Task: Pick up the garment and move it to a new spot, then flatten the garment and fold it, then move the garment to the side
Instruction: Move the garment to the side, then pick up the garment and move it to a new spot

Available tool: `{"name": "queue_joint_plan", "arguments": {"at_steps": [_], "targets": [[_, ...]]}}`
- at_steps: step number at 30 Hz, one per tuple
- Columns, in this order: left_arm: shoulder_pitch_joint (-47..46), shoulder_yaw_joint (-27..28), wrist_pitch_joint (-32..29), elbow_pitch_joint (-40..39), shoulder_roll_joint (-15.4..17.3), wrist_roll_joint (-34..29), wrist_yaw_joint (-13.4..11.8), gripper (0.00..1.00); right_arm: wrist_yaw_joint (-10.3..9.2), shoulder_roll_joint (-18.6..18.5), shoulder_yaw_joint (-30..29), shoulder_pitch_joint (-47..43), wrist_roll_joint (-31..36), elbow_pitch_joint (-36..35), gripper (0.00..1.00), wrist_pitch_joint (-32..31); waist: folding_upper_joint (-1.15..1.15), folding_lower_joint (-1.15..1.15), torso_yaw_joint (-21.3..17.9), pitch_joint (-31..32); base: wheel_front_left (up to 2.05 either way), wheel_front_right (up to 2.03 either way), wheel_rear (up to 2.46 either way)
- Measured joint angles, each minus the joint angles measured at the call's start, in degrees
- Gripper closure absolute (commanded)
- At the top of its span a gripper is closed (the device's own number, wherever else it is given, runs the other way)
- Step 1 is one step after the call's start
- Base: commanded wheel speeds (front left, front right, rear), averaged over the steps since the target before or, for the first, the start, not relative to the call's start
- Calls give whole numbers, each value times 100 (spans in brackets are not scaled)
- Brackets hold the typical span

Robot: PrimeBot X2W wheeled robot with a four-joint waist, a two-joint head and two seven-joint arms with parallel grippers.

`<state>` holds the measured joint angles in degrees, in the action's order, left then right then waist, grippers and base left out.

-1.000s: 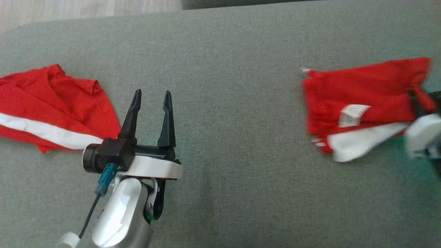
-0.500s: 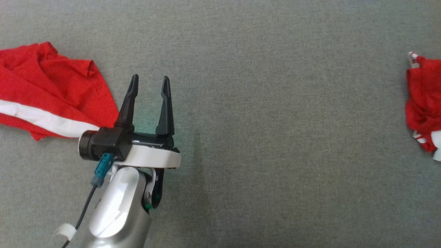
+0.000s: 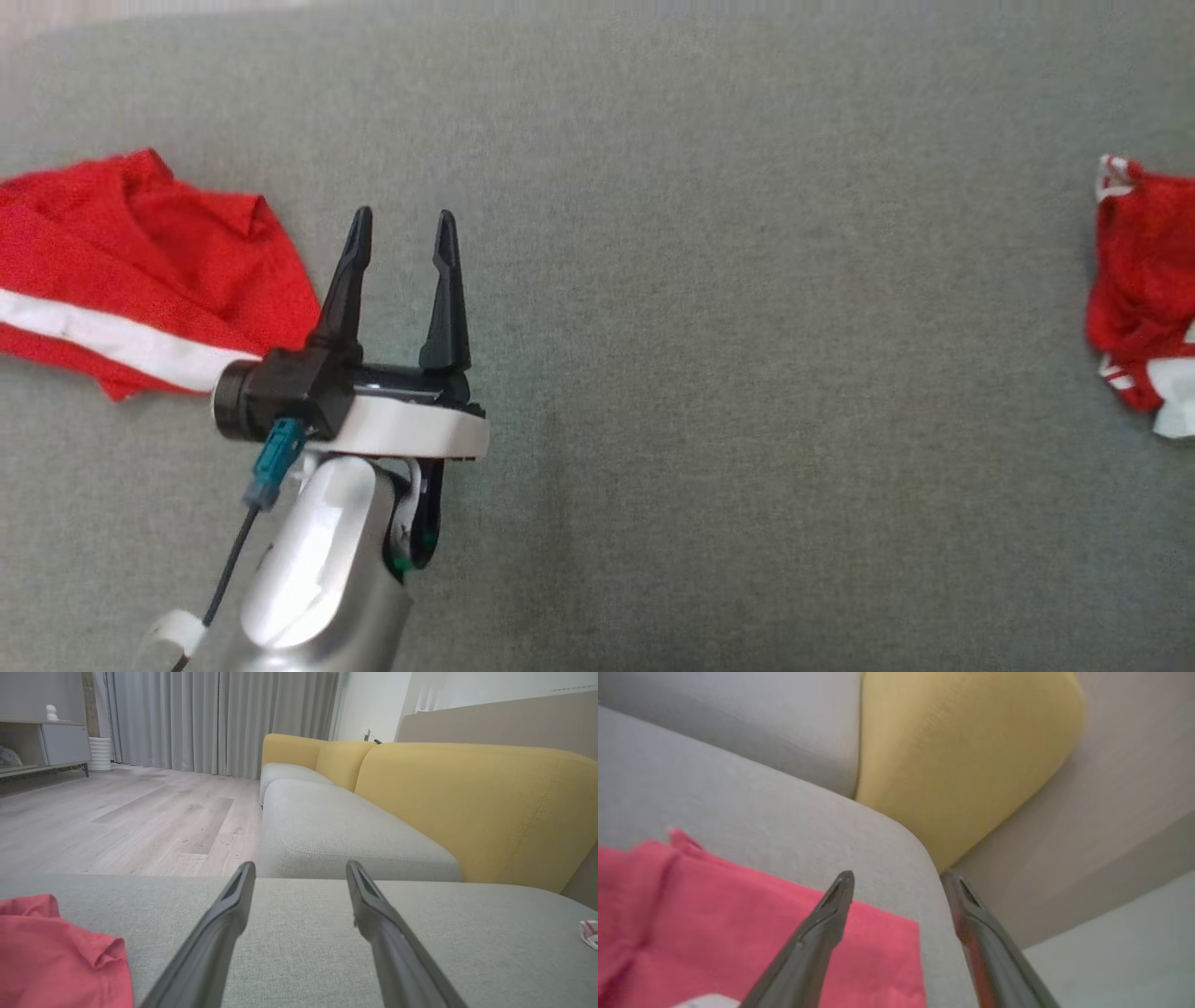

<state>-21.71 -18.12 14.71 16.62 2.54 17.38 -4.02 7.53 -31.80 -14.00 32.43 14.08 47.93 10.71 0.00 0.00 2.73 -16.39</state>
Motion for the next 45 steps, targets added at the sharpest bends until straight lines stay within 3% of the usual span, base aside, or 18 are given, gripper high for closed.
{"name": "queue_joint_plan", "arguments": {"at_steps": [7,14,18,29,45], "targets": [[427,12,0,-4,1,37,-4,0,0,994,80,-166,-670,-1278,0,64,0,-1,-68,672,0,0,0],[834,63,0,-49,3,36,-10,0,0,2098,426,-1171,-1438,-3085,0,-129,0,-2,-134,1195,0,0,0],[948,81,0,7,3,21,-8,0,0,2583,591,-1610,-1828,-3497,0,-38,0,0,-137,1267,0,0,0],[1300,91,0,157,9,40,-22,0,0,2915,810,-2882,-1820,-3207,0,350,0,-1,-21,1412,0,0,0],[1304,119,0,186,9,40,-54,0,0,2918,979,-2925,-2071,-3551,0,350,0,0,62,1482,0,0,0]]}}
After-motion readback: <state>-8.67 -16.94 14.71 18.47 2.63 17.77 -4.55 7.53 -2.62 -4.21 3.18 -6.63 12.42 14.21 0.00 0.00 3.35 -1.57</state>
